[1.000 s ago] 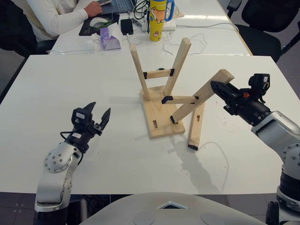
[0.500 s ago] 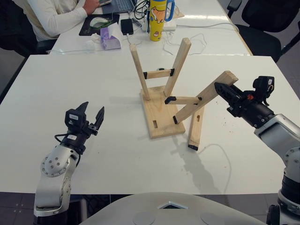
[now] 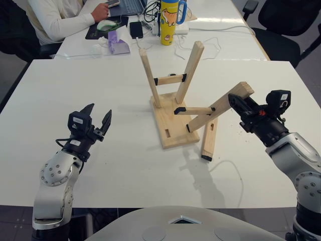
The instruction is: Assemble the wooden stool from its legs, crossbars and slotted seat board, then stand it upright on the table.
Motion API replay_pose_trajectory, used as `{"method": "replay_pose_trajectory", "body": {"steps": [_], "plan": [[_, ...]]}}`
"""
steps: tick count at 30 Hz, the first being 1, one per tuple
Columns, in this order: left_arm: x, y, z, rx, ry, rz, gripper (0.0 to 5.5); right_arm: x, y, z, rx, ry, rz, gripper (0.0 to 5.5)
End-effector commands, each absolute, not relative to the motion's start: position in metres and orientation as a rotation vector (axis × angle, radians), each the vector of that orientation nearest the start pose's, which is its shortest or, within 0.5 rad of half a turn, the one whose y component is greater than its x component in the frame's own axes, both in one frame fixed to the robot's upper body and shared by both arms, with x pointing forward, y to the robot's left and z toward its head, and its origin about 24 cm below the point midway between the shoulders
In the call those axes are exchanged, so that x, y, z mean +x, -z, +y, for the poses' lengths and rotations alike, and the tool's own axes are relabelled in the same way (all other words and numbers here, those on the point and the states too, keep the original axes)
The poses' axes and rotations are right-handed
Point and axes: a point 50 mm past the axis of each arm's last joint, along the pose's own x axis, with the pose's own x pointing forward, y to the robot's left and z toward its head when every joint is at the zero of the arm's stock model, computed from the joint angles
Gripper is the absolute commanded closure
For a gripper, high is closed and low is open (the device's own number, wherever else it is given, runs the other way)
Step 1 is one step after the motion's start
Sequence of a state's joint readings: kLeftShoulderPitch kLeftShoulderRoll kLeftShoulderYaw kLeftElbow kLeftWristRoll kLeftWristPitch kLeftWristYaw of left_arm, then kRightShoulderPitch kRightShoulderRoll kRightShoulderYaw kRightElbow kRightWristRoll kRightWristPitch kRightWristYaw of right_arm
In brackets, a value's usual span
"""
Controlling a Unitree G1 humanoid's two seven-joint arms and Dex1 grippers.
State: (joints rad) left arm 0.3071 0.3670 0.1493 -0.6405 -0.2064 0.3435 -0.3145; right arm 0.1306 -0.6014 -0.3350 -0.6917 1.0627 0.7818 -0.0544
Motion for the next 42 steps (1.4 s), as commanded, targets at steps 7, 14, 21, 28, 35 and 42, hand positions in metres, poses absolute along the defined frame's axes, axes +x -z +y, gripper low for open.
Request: {"method": "replay_pose_trajectory", "body": {"steps": [7,14,21,28,35,42], "plan": [[0.195,-0.121,0.196,0.238,0.308,-0.009,2.59,0.200,-0.118,-0.213,0.051,-0.247,0.407,4.46],[0.206,-0.121,0.190,0.231,0.331,-0.029,2.59,0.226,-0.096,-0.204,0.054,-0.313,0.377,4.46],[0.218,-0.121,0.190,0.232,0.310,-0.054,2.59,0.263,-0.085,-0.191,0.073,-0.264,0.279,4.46],[0.238,-0.128,0.195,0.235,0.302,-0.085,2.59,0.290,-0.074,-0.175,0.028,-0.199,0.189,4.46],[0.253,-0.139,0.196,0.265,0.337,-0.107,2.59,0.318,-0.076,-0.174,0.006,-0.120,0.110,4.46],[0.262,-0.148,0.200,0.301,0.406,-0.101,2.59,0.286,-0.072,-0.177,0.044,-0.053,0.079,3.76]]}}
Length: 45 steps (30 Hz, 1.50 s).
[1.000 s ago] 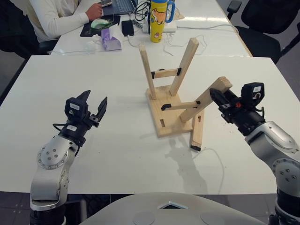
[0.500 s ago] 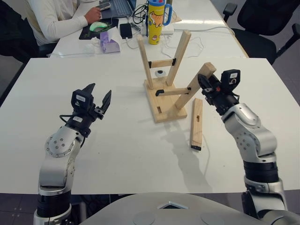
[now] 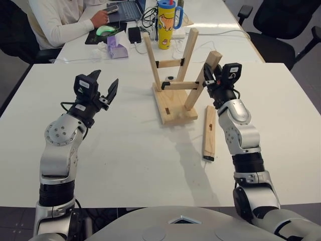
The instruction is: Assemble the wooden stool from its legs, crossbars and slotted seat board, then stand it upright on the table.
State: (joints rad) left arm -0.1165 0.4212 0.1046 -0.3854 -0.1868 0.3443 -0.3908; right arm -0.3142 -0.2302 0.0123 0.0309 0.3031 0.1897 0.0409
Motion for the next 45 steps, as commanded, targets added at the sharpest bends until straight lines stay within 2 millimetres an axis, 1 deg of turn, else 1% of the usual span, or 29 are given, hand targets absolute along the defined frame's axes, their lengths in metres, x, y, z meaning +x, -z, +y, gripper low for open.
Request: {"method": "replay_pose_trajectory", "body": {"steps": [1,6,8,10,13,16,17,19,22,26,29,31,33,35,37,40,42,45], "plan": [[0.262,-0.149,0.201,0.305,0.417,-0.098,2.59,0.280,-0.069,-0.179,0.046,-0.039,0.089,3.54],[0.260,-0.149,0.201,0.313,0.447,-0.077,2.59,0.251,-0.059,-0.186,0.050,-0.018,0.126,3.54],[0.259,-0.149,0.200,0.312,0.451,-0.072,2.59,0.241,-0.059,-0.190,0.057,-0.012,0.137,3.54],[0.255,-0.148,0.200,0.300,0.433,-0.078,2.59,0.230,-0.060,-0.198,0.030,-0.024,0.161,3.54],[0.246,-0.144,0.204,0.284,0.358,-0.083,2.59,0.221,-0.060,-0.209,-0.021,-0.070,0.253,3.54],[0.242,-0.143,0.202,0.263,0.307,-0.100,2.59,0.216,-0.056,-0.212,-0.038,-0.128,0.374,3.54],[0.240,-0.142,0.201,0.255,0.290,-0.105,2.59,0.216,-0.056,-0.211,-0.032,-0.154,0.413,3.54],[0.237,-0.139,0.201,0.241,0.258,-0.110,2.59,0.219,-0.055,-0.210,-0.039,-0.192,0.500,3.24],[0.233,-0.133,0.198,0.231,0.204,-0.112,2.59,0.229,-0.060,-0.206,-0.014,-0.214,0.580,2.84],[0.231,-0.126,0.189,0.205,0.168,-0.123,2.59,0.236,-0.067,-0.210,-0.037,-0.198,0.643,2.18],[0.232,-0.123,0.183,0.169,0.122,-0.138,2.59,0.241,-0.062,-0.219,-0.089,-0.157,0.726,1.75],[0.234,-0.124,0.174,0.145,0.126,-0.152,2.59,0.240,-0.060,-0.227,-0.131,-0.139,0.766,1.48],[0.234,-0.124,0.170,0.132,0.121,-0.158,2.59,0.238,-0.057,-0.230,-0.139,-0.148,0.807,1.12],[0.232,-0.122,0.169,0.120,0.095,-0.157,2.59,0.238,-0.055,-0.226,-0.130,-0.196,0.856,1.09],[0.231,-0.121,0.166,0.113,0.093,-0.157,2.59,0.240,-0.055,-0.224,-0.107,-0.220,0.865,1.09],[0.231,-0.122,0.165,0.110,0.099,-0.161,2.59,0.249,-0.059,-0.223,-0.060,-0.201,0.815,1.09],[0.232,-0.124,0.166,0.113,0.099,-0.164,2.59,0.251,-0.061,-0.221,-0.040,-0.193,0.795,1.09],[0.232,-0.125,0.167,0.122,0.106,-0.165,2.59,0.245,-0.052,-0.218,-0.056,-0.197,0.854,1.09]]}}
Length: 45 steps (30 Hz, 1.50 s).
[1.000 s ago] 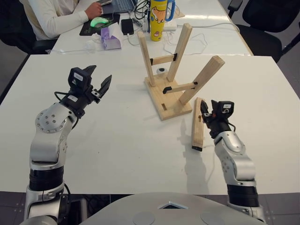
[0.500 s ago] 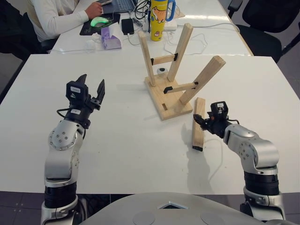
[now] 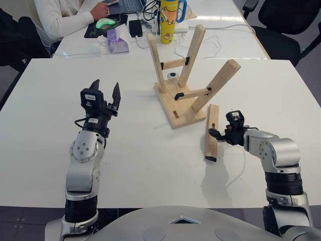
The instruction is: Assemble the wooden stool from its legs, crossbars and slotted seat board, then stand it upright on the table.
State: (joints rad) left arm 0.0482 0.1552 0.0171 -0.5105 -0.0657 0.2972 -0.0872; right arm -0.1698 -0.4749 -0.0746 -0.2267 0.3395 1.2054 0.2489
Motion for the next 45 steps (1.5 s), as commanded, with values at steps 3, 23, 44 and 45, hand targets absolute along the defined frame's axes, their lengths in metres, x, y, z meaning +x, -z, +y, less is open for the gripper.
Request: {"method": "replay_pose_trajectory", "body": {"steps": [3,23,44,45], "plan": [[0.234,-0.126,0.167,0.124,0.114,-0.166,2.59,0.239,-0.039,-0.210,-0.045,-0.238,0.930,1.09],[0.244,-0.133,0.168,0.141,0.156,-0.181,2.59,0.252,-0.025,-0.236,-0.073,0.032,0.849,3.23],[0.263,-0.168,0.161,0.003,0.237,-0.301,2.59,0.320,-0.257,-0.221,-0.338,0.004,-0.604,3.45],[0.264,-0.172,0.160,-0.025,0.246,-0.313,2.59,0.319,-0.266,-0.215,-0.323,-0.057,-0.642,3.45]]}}
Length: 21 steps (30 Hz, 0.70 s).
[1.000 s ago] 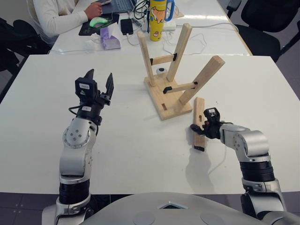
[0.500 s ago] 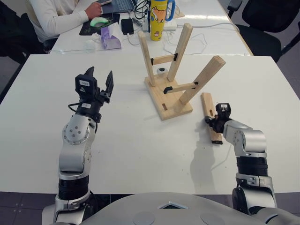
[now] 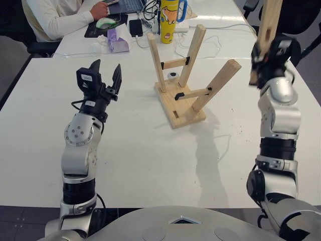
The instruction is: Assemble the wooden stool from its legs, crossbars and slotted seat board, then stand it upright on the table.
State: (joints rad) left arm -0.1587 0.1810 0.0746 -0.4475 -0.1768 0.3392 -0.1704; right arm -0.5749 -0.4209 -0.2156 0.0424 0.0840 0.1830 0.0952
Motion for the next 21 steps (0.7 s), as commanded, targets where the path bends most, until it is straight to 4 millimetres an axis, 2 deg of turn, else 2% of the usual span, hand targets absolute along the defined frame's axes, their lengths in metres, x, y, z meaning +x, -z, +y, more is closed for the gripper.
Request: {"method": "replay_pose_trajectory", "body": {"steps": [1,4,6,8,9,13,16,21], "plan": [[0.264,-0.177,0.158,-0.056,0.259,-0.326,2.59,0.316,-0.274,-0.206,-0.305,-0.142,-0.669,3.45],[0.264,-0.190,0.152,-0.167,0.311,-0.357,2.59,0.308,-0.287,-0.178,-0.234,-0.408,-0.680,3.45],[0.263,-0.196,0.148,-0.279,0.367,-0.352,2.59,0.302,-0.281,-0.159,-0.227,-0.590,-0.612,3.45],[0.258,-0.200,0.140,-0.441,0.468,-0.345,2.59,0.297,-0.263,-0.144,-0.246,-0.725,-0.517,3.45],[0.254,-0.202,0.135,-0.520,0.531,-0.339,2.59,0.295,-0.255,-0.140,-0.258,-0.763,-0.480,3.45],[0.245,-0.208,0.121,-0.712,0.723,-0.304,1.96,0.286,-0.230,-0.126,-0.271,-0.869,-0.415,3.45],[0.245,-0.209,0.117,-0.738,0.765,-0.265,1.34,0.280,-0.222,-0.118,-0.269,-0.934,-0.392,3.45],[0.250,-0.211,0.114,-0.739,0.772,-0.237,1.32,0.267,-0.215,-0.111,-0.264,-1.044,-0.373,3.45]]}}
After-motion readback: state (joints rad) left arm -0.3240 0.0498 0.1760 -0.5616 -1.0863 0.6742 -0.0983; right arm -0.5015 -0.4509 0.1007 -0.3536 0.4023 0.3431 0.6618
